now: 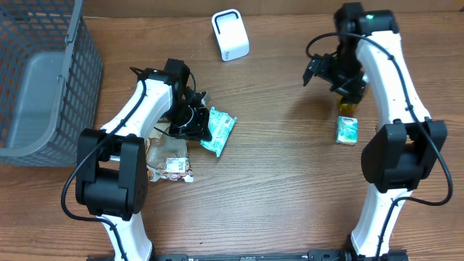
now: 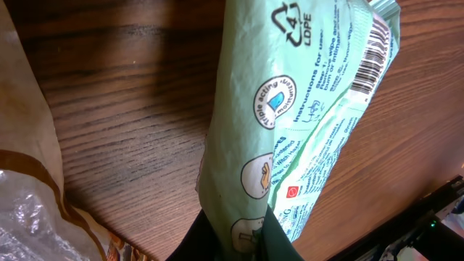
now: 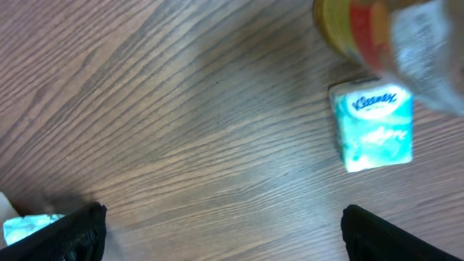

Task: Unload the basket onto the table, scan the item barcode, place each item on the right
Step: 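Carry the Kleenex pack up to the white scanner with the left gripper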

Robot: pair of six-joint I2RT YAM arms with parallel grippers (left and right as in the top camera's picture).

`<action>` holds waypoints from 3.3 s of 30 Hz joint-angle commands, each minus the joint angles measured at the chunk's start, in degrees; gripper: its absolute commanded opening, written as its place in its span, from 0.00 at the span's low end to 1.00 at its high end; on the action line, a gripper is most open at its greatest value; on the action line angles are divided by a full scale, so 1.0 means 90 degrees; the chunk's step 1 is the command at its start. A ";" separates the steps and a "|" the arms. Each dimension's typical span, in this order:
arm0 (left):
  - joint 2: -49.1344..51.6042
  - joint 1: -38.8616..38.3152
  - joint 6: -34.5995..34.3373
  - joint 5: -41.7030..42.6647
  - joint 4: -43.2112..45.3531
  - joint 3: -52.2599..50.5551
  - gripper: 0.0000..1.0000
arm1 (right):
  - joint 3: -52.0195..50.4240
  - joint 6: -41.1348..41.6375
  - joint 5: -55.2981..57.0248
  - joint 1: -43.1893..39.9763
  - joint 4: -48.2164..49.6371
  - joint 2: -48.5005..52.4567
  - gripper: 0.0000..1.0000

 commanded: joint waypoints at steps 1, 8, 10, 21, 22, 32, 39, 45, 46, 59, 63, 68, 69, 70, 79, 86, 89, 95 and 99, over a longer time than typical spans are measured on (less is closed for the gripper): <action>-0.0250 -0.0005 -0.0092 0.0163 0.0012 0.0104 0.04 | 0.0209 -0.0478 -0.0216 -0.0083 -0.0075 -0.0114 1.00; -0.0250 -0.0005 -0.0095 0.0146 0.0078 0.0104 0.04 | 0.0209 -0.0624 -0.0216 -0.0070 0.0002 -0.0114 1.00; -0.0250 -0.0007 -0.0092 0.0146 0.0075 0.0102 0.04 | 0.0209 -0.0792 -0.0219 -0.0070 0.0002 -0.0114 1.00; -0.0250 -0.0005 -0.0092 -0.0024 0.0100 0.0092 0.04 | 0.0206 -0.1727 -0.0192 -0.0073 0.0041 -0.0114 1.00; -0.0250 -0.0007 -0.0090 -0.0022 0.0097 0.0092 0.04 | 0.0206 -0.1727 -0.0192 -0.0070 0.0100 -0.0114 1.00; -0.0250 0.0022 -0.0095 0.0058 0.0090 0.0114 0.04 | 0.0206 -0.1727 -0.0192 -0.0073 0.0831 -0.0114 1.00; -0.0250 0.0231 -0.0311 0.0221 -0.0590 0.1197 0.04 | 0.0206 -0.1727 -0.0192 -0.0073 0.1015 -0.0114 1.00; -0.0250 0.0214 -0.0461 -0.1285 -0.2176 0.4029 0.04 | 0.0206 -0.1727 -0.0192 -0.0078 0.1015 -0.0114 1.00; -0.0250 0.0199 -0.0546 -0.1545 -0.2351 0.4558 0.04 | 0.0206 -0.1727 -0.0192 -0.0078 0.1013 -0.0114 1.00; -0.0153 -0.0192 -0.0129 -0.3869 -0.1054 0.7167 0.04 | 0.0206 -0.1727 -0.0192 -0.0078 0.1013 -0.0114 1.00; 0.0168 -0.0712 0.0389 -0.5748 -0.0559 0.7147 0.04 | 0.0206 -0.1727 -0.0192 -0.0078 0.1013 -0.0114 1.00; 0.0925 -0.1292 0.1166 -0.7300 -0.0136 0.7145 0.04 | 0.0206 -0.1727 -0.0192 -0.0078 0.1013 -0.0114 1.00; 0.1120 -0.1375 0.1214 -0.7633 -0.0034 0.7147 0.04 | 0.0206 -0.1727 -0.0192 -0.0078 0.1013 -0.0114 1.00; 0.1297 -0.1445 0.1222 -0.7968 0.0080 0.7145 0.04 | 0.0206 -0.1727 -0.0192 -0.0078 0.1013 -0.0114 1.00; 0.2965 -0.1690 0.1406 -1.0110 0.1438 0.7145 0.04 | 0.0206 -0.1727 -0.0192 -0.0078 0.1013 -0.0114 1.00; 0.3699 -0.1773 0.2368 -1.0790 0.2501 0.7145 0.04 | 0.0206 -0.1727 -0.0192 -0.0078 0.1013 -0.0114 1.00; 0.3917 -0.1783 0.2472 -1.0314 0.2633 0.7145 0.04 | 0.0206 -0.1729 -0.0192 -0.0078 0.1013 -0.0114 1.00; 0.4143 -0.1783 0.2958 -0.9593 0.2778 0.7145 0.04 | 0.0206 -0.1727 -0.0192 -0.0078 0.1013 -0.0114 1.00; 0.4231 -0.1800 0.2960 -0.9491 0.2773 0.7128 0.04 | 0.0206 -0.1727 -0.0192 -0.0078 0.1013 -0.0114 1.00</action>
